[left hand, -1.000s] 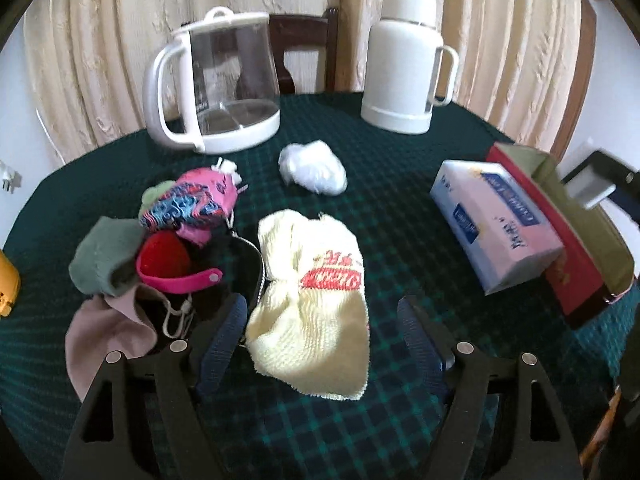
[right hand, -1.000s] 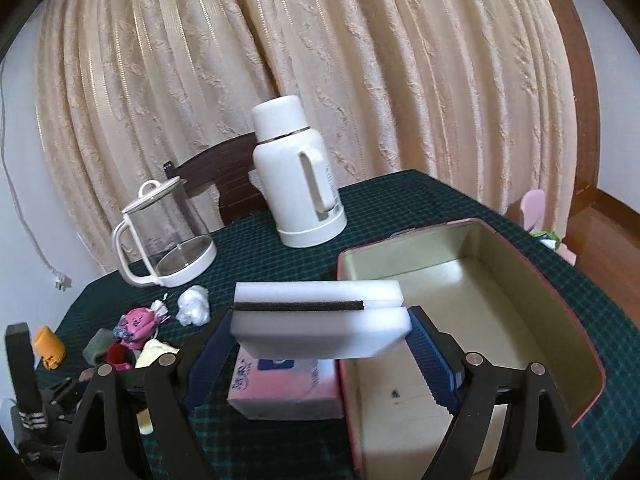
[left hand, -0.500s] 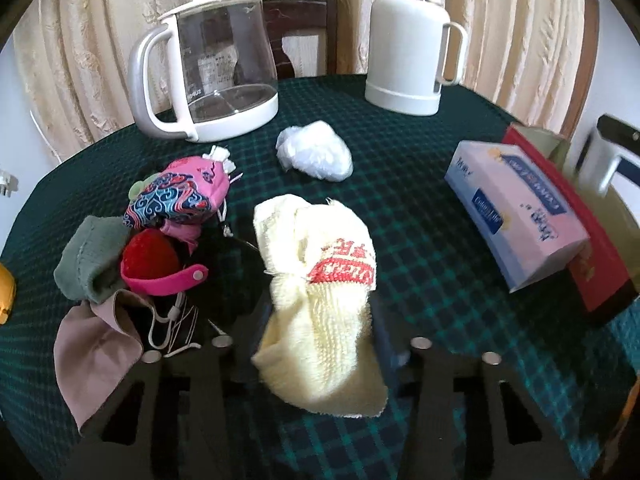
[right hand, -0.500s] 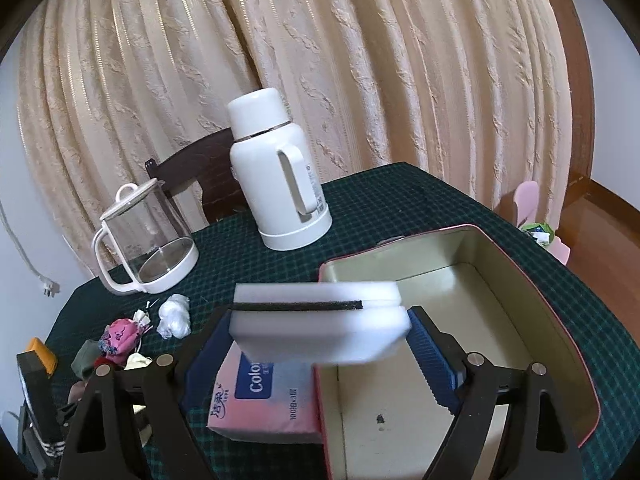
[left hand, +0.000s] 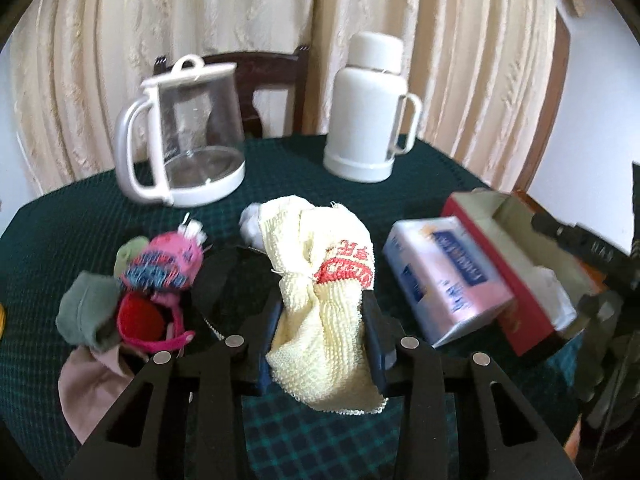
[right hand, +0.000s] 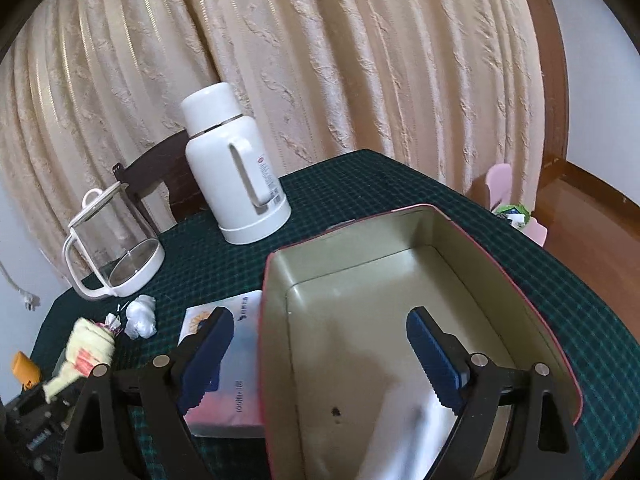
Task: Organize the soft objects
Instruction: 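Lower the sponge block into the tin box and open the right tool while the left tool carries the towel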
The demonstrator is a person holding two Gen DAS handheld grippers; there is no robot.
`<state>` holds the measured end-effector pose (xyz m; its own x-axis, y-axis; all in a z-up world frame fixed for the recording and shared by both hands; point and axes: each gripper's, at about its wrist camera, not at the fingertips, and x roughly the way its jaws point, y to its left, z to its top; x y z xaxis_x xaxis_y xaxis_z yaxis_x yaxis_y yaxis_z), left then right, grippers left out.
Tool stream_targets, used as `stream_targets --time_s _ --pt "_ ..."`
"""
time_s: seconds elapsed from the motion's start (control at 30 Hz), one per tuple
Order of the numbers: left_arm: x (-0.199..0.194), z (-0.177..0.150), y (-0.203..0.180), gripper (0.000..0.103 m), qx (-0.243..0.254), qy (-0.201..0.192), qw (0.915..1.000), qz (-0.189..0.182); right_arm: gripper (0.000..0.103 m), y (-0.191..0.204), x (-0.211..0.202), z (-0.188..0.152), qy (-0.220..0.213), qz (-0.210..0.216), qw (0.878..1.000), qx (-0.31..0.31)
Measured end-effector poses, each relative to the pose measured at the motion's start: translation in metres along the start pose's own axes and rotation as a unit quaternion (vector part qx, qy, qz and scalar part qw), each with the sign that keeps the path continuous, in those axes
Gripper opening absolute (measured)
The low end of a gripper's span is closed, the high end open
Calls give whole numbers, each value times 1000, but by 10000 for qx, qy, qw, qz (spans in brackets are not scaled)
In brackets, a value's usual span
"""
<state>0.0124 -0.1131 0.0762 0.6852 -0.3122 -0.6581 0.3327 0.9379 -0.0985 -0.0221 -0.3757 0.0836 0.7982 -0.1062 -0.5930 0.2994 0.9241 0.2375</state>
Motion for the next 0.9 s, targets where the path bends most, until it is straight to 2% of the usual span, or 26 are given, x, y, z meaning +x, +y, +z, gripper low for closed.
stream_targets --time_s 0.27,0.9 --pt "2 32 -23 38 15 -115 9990 -439 91 -15 -10 -2 -159 -42 9998 56" --pt "50 78 -135 38 729 -109 9878 -1375 92 -52 -20 -3 -328 -200 9989 260"
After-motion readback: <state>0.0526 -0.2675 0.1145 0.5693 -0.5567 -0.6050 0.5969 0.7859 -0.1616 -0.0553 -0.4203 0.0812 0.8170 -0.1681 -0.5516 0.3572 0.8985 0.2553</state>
